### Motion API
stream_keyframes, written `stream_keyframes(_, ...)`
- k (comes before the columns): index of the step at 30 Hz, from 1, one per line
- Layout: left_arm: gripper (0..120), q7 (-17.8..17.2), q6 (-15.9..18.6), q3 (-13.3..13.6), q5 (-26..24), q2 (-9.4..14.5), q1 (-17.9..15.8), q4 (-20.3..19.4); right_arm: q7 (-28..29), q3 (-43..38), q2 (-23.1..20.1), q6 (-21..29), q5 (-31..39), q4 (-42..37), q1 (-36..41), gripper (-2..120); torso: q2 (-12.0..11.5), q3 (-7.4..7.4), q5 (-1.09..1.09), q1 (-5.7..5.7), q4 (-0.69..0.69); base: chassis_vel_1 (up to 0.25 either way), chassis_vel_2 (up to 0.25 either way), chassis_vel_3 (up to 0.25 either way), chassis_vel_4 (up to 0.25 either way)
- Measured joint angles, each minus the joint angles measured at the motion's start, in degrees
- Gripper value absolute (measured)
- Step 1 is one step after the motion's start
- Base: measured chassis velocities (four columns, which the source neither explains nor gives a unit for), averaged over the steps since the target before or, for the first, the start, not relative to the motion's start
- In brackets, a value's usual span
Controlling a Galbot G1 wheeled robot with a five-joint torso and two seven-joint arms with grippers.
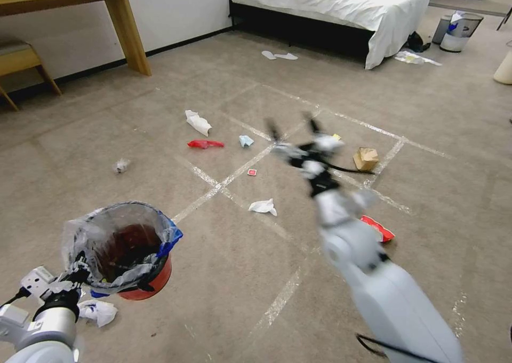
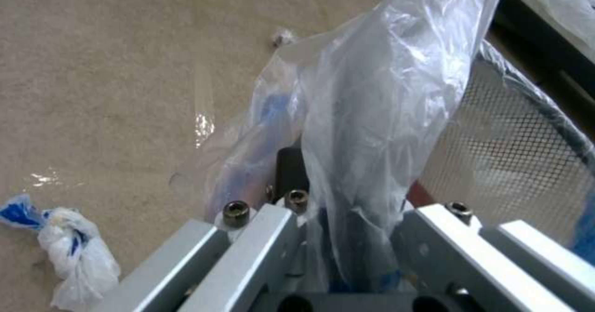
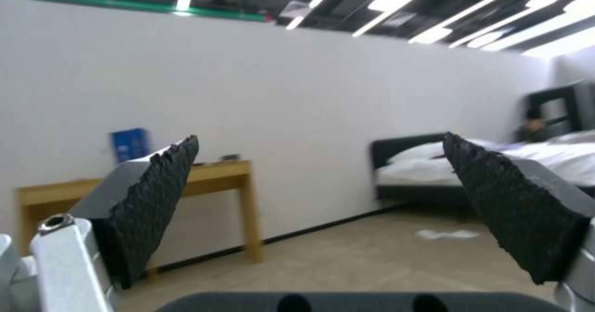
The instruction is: Pick up the trash bin and place the garbage on the floor into it.
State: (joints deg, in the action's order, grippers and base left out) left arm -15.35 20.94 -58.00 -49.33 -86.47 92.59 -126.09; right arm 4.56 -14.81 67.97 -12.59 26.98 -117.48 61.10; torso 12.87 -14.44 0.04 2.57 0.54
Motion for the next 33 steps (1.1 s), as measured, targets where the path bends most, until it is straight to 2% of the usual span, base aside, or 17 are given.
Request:
stream_keyframes(1, 4, 0.01, -0.03, -0.04, 0.01, 0.01, -0.03, 0.05, -0.50, -4.53, 0.62, -2.05, -2.37, -2.22, 4.87, 100, 0.00, 0.00, -0.04, 0.00, -0.03, 0.000, 0.000, 0.000, 0.000)
stream_keyframes(2, 4, 0.01, -0.03, -0.04, 0.01, 0.01, -0.03, 0.05, -0.50, -4.53, 0.62, -2.05, -2.37, -2.22, 4.87, 100, 0.00, 0.00, -0.04, 0.00, -0.03, 0.000, 0.000, 0.000, 0.000)
stream_keyframes(4, 4, 0.01, -0.04, -0.09, -0.01, 0.02, 0.00, 0.02, -1.09, -8.56, 1.67, -4.98, -5.81, -4.13, 10.35, 100, 0.00, 0.01, -0.03, 0.00, -0.02, 0.000, 0.000, 0.000, 0.000)
stream_keyframes(5, 4, 0.01, -0.04, -0.09, -0.01, 0.02, 0.00, 0.02, -1.09, -8.56, 1.67, -4.98, -5.81, -4.13, 10.35, 100, 0.00, 0.01, -0.03, 0.00, -0.02, 0.000, 0.000, 0.000, 0.000)
stream_keyframes(7, 4, 0.02, -0.05, -0.11, -0.07, 0.01, 0.03, -0.05, -1.33, -11.18, 2.73, -7.74, -8.01, -5.51, 16.17, 100, 0.00, 0.00, -0.04, 0.00, 0.00, 0.000, 0.000, 0.000, 0.000)
stream_keyframes(10, 4, 0.02, -0.05, -0.05, -0.10, 0.07, -0.05, -0.03, -1.27, -12.13, 3.53, -10.20, -10.46, -5.08, 19.75, 100, 0.00, 0.01, -0.04, -0.01, -0.01, 0.000, 0.000, 0.000, 0.000)
stream_keyframes(21, 4, 0.02, -0.06, 0.55, -0.07, 0.08, -0.42, 0.23, -0.58, -11.63, 4.76, -12.21, -13.54, -2.65, 20.65, 100, 0.01, 0.01, -0.04, -0.01, -0.02, -0.014, 0.015, 0.018, -0.011)
stream_keyframes(33, 4, 0.02, -0.08, 0.57, -0.16, 0.28, -0.93, 1.10, -0.58, -11.20, 5.10, -12.58, -13.85, -1.12, 19.74, 100, 0.00, -0.02, -0.04, 0.02, -0.01, -0.152, 0.155, 0.162, -0.164)
